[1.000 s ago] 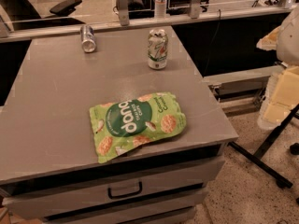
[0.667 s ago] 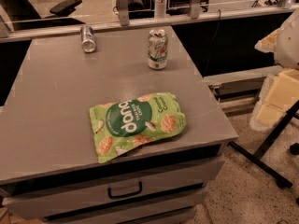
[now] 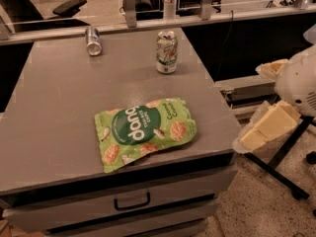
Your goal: Move redbull can near 7up can
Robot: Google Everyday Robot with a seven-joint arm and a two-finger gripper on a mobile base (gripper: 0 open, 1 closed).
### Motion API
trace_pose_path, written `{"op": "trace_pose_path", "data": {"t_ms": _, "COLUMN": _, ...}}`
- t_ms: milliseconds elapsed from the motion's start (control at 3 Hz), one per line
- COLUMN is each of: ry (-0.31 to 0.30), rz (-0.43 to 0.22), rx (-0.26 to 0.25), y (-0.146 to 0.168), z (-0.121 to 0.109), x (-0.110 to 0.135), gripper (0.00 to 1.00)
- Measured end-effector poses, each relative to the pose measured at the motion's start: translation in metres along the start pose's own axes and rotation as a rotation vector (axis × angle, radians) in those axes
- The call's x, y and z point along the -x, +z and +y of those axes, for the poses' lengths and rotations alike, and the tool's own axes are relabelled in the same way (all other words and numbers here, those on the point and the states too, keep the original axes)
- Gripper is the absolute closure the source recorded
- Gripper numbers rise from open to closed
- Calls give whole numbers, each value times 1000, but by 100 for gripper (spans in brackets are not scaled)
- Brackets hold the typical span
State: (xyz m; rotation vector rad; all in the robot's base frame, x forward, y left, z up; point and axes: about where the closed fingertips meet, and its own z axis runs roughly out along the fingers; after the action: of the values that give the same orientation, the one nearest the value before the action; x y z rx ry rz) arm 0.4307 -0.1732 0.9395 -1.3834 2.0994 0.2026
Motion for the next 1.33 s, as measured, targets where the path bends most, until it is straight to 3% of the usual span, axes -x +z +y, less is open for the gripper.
{"op": "trace_pose_path", "data": {"t_ms": 667, "ry": -2, "rz": -385, "rx": -71, "y": 38, "z": -2, "x": 33, "gripper": 0}}
{"op": "trace_pose_path", "data": {"t_ms": 1000, "ry": 1, "rz": -655, "rx": -11, "y": 58, "z": 8, "x": 87, "gripper": 0}}
{"op": "trace_pose_path", "data": {"t_ms": 1333, "ry": -4, "rz": -686, "rx": 9, "y": 56, "z": 15, "x": 102, "gripper": 0}}
